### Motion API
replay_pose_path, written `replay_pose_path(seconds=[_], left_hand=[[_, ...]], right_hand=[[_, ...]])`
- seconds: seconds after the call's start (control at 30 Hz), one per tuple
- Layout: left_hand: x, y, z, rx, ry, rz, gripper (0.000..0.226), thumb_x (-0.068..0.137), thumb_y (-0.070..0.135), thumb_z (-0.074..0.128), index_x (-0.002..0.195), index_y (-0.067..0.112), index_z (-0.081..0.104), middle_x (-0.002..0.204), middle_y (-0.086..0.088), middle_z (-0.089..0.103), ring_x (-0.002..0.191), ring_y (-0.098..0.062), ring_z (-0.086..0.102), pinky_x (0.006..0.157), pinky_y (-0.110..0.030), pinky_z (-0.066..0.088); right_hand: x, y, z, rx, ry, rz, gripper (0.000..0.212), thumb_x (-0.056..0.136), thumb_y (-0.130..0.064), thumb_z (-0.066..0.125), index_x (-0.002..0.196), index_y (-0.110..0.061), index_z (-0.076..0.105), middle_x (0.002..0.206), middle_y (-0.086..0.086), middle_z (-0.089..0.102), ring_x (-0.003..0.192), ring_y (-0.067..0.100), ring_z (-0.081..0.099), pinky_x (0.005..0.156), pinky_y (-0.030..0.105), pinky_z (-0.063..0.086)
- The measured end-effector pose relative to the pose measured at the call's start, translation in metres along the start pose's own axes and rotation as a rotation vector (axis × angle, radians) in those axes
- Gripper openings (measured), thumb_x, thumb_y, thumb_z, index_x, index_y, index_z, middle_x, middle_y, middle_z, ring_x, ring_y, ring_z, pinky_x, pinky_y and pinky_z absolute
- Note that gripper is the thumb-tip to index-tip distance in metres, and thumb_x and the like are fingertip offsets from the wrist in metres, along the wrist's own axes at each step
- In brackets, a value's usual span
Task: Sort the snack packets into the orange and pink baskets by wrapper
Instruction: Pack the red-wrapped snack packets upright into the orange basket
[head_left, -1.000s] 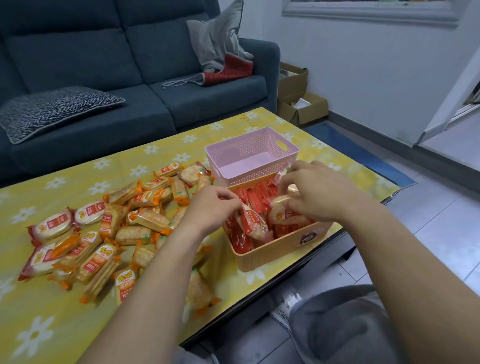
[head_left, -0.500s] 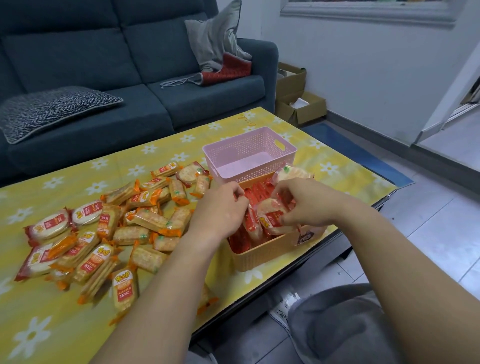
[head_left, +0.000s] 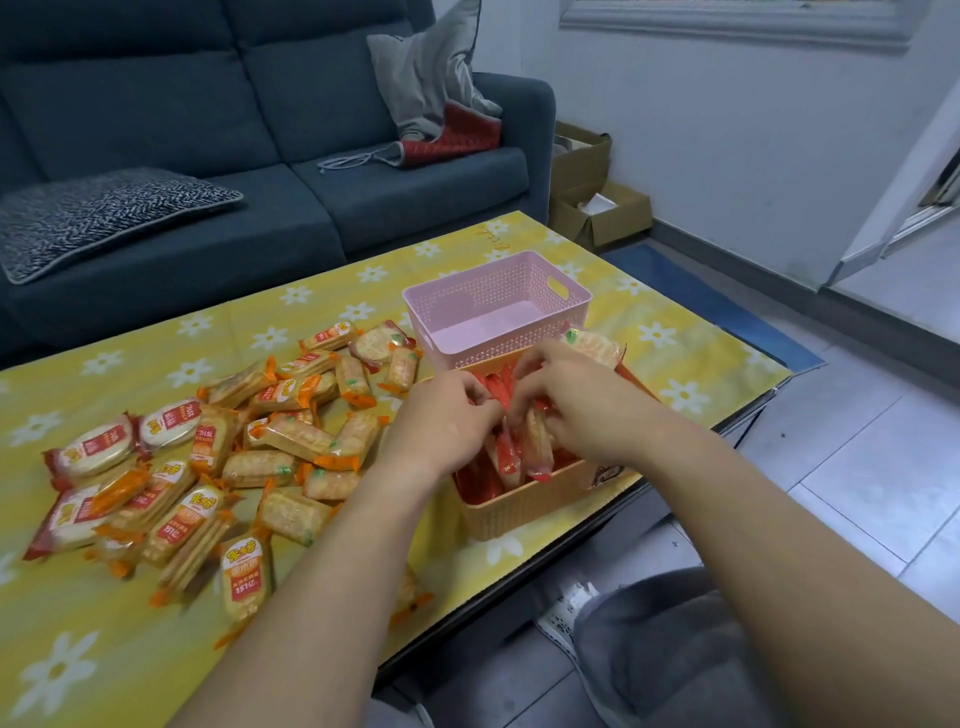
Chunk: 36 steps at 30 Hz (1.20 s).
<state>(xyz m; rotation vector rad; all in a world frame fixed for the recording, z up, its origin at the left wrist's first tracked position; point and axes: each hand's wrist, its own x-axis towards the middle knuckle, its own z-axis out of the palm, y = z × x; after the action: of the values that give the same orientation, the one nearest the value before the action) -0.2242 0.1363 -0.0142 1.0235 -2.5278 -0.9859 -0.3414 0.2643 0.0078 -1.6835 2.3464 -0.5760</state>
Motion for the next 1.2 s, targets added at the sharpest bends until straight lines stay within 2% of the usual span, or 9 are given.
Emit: replay_pose_path(seconds=[0.13,0.27,0.4,0.6,0.8,0.9,0.97,1.1,1.2], left_hand=[[0.001,-0.002,0.001,0.041,-0.019,-0.038,0.014,0.079,0.036,0.068,0.068,0.027,0.070,0.074,0.007,0.071,0.077,-0.018,0.068,0.074,-0.042,0.059],[0.002,0.001,0.000,0.242,0.009,-0.051,0.020,0.085,0.039,0.064,0.074,0.027,0.073,0.076,0.006,0.071,0.081,-0.021,0.067,0.069,-0.036,0.057],[0.003,0.005,0.011,0.348,0.039,-0.062,0.024,0.088,0.044,0.058,0.090,0.023,0.071,0.097,0.000,0.072,0.095,-0.029,0.067,0.071,-0.036,0.054],[0.003,0.010,0.021,0.259,0.074,0.062,0.015,0.092,0.032,0.056,0.105,0.025,0.052,0.112,0.000,0.057,0.107,-0.030,0.060,0.079,-0.040,0.049],[0.008,-0.003,0.015,0.251,-0.189,0.240,0.004,0.091,0.034,0.066,0.093,0.035,0.069,0.098,0.008,0.047,0.096,-0.018,0.057,0.085,-0.036,0.048],[0.007,-0.003,0.014,0.251,-0.165,0.245,0.008,0.084,0.037,0.077,0.088,0.032,0.072,0.095,0.011,0.048,0.088,-0.012,0.055,0.075,-0.031,0.043],[0.000,0.002,0.021,0.336,-0.138,0.268,0.013,0.084,0.039,0.077,0.091,0.031,0.068,0.099,0.009,0.048,0.090,-0.015,0.057,0.076,-0.033,0.047],[-0.012,0.009,0.036,0.514,-0.042,0.340,0.015,0.091,0.031,0.065,0.105,0.025,0.064,0.109,0.000,0.051,0.097,-0.031,0.061,0.076,-0.040,0.048],[-0.012,0.011,0.030,0.550,-0.018,0.332,0.018,0.094,0.032,0.060,0.108,0.026,0.068,0.111,-0.001,0.057,0.101,-0.032,0.062,0.079,-0.041,0.050]], right_hand=[[-0.001,0.001,0.002,0.029,-0.084,0.003,0.044,0.081,0.004,0.057,0.102,-0.031,0.076,0.122,-0.003,0.047,0.112,0.013,0.050,0.091,0.019,0.038],[-0.010,0.011,-0.010,0.200,-0.151,0.105,0.040,0.079,-0.016,0.067,0.116,-0.027,0.073,0.127,-0.011,0.057,0.117,0.008,0.054,0.100,0.025,0.045],[-0.010,0.019,-0.007,0.292,-0.136,0.141,0.040,0.078,-0.007,0.063,0.110,-0.027,0.077,0.123,-0.013,0.065,0.116,0.008,0.059,0.100,0.030,0.050],[-0.003,0.003,0.011,0.158,-0.036,0.138,0.039,0.065,-0.005,0.080,0.093,-0.021,0.058,0.084,-0.005,0.064,0.074,0.015,0.062,0.061,0.025,0.050],[-0.006,0.005,-0.001,0.166,-0.138,0.184,0.027,0.068,-0.010,0.085,0.087,-0.020,0.069,0.083,-0.006,0.071,0.077,0.008,0.069,0.071,0.030,0.058],[-0.012,0.023,-0.019,0.177,0.032,0.222,0.017,0.078,-0.007,0.074,0.087,-0.021,0.073,0.085,-0.007,0.072,0.074,-0.001,0.065,0.066,0.018,0.050],[-0.012,0.031,-0.020,0.139,0.078,0.276,0.007,0.080,-0.016,0.077,0.085,-0.021,0.075,0.082,-0.007,0.072,0.077,0.007,0.065,0.068,0.022,0.050],[-0.007,0.028,0.000,0.001,-0.116,0.345,0.027,0.071,-0.040,0.084,0.086,-0.020,0.076,0.082,-0.004,0.072,0.078,0.013,0.067,0.069,0.031,0.056],[0.000,0.027,0.012,-0.157,-0.145,0.342,0.026,0.073,-0.036,0.080,0.096,-0.025,0.075,0.091,-0.003,0.071,0.083,0.019,0.068,0.072,0.036,0.059]])
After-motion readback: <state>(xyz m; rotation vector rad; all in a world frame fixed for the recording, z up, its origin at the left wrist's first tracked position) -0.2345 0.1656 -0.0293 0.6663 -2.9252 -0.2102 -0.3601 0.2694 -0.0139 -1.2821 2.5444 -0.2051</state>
